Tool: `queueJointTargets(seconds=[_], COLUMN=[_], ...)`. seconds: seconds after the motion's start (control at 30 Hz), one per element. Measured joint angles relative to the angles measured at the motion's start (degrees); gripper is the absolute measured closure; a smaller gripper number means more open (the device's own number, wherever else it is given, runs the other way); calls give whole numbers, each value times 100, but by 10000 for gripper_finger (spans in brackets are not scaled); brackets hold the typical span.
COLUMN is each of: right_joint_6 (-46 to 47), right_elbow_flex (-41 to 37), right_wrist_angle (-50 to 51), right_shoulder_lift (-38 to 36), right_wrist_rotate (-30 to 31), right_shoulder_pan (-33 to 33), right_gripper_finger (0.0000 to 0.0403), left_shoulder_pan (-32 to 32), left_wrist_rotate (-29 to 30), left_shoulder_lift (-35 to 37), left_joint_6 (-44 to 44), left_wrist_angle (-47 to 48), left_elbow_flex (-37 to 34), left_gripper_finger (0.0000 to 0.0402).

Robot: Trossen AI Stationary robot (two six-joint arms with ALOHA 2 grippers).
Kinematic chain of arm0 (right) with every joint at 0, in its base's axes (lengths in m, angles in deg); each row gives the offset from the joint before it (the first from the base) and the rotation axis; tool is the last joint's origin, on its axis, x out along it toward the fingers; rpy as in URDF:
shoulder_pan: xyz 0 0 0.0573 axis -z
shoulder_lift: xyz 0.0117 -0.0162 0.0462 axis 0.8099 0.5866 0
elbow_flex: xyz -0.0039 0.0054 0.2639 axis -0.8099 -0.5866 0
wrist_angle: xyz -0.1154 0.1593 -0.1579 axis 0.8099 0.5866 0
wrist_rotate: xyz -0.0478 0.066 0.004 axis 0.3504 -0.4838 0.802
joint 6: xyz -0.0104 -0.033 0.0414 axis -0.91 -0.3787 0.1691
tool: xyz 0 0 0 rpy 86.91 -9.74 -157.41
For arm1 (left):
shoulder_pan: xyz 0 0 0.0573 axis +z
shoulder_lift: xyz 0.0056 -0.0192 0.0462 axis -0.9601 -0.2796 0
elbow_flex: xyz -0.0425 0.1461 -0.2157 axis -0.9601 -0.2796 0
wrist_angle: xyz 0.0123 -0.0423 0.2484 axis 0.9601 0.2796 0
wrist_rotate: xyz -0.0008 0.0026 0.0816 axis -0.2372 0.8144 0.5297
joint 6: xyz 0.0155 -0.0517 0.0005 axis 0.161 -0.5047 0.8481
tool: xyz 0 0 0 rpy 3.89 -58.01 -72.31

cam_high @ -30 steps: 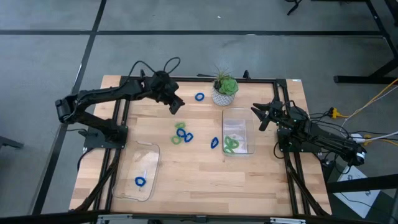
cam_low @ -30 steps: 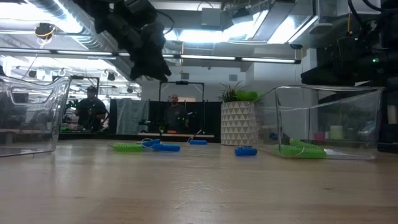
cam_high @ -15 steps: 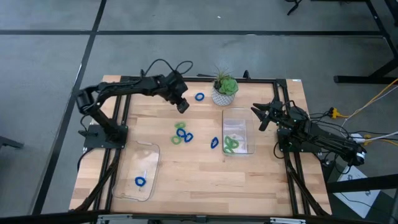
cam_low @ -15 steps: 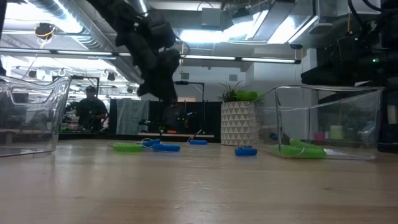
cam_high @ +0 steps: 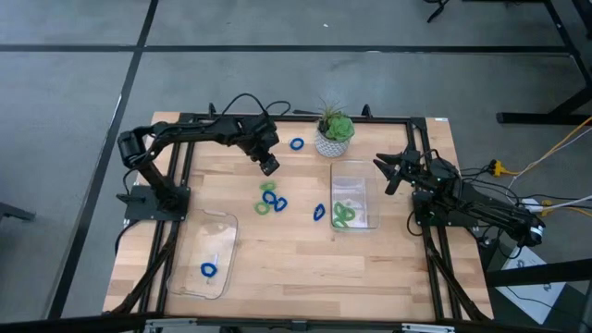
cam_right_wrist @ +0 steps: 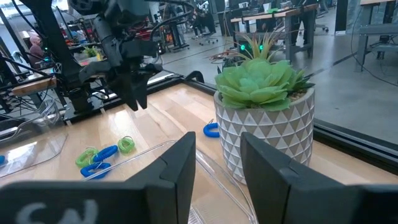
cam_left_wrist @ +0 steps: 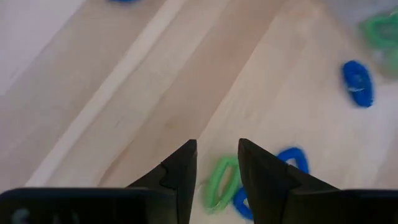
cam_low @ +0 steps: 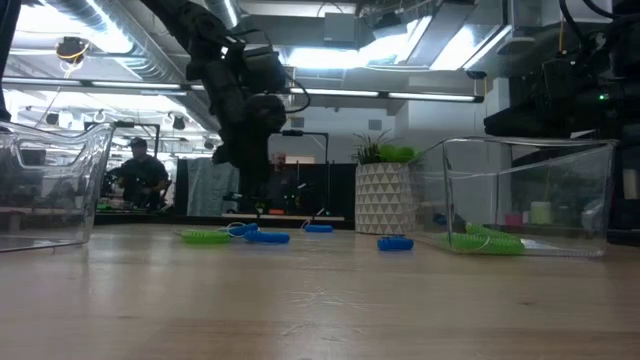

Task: Sort spring keychains
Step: Put the green spring keychain into the top transparent bin

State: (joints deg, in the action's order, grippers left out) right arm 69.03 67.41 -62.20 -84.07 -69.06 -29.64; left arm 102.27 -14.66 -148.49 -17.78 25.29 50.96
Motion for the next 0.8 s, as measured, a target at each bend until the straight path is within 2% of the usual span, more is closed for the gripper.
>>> queueJointTargets(seconds=[0.17, 0.33, 0.5, 0.67, 0.8], right_joint_6=[0, 0, 0, 0, 0], right_elbow_flex=[0, 0, 0, 0, 0], right_wrist_angle=[0, 0, 0, 0, 0], right_shoulder_lift=[0, 0, 0, 0, 0], right_wrist_rotate=[0, -2, 0, 0, 0], right_shoulder_pan=[0, 0, 0, 0, 0], right_gripper_finger=[276, 276, 276, 276, 276], left_shoulder_pan=[26, -56, -377, -802, -1028], left_wrist_rotate=[263, 234, 313, 981, 989], left_shoulder_lift=[0, 0, -1, -137, -330], left_joint_6=[209, 244, 456, 932, 1005], left_wrist_angle=[413, 599, 592, 544, 538], left_elbow_flex=[0, 0, 0, -2, -2], left_gripper_finger=[288, 288, 288, 288, 288])
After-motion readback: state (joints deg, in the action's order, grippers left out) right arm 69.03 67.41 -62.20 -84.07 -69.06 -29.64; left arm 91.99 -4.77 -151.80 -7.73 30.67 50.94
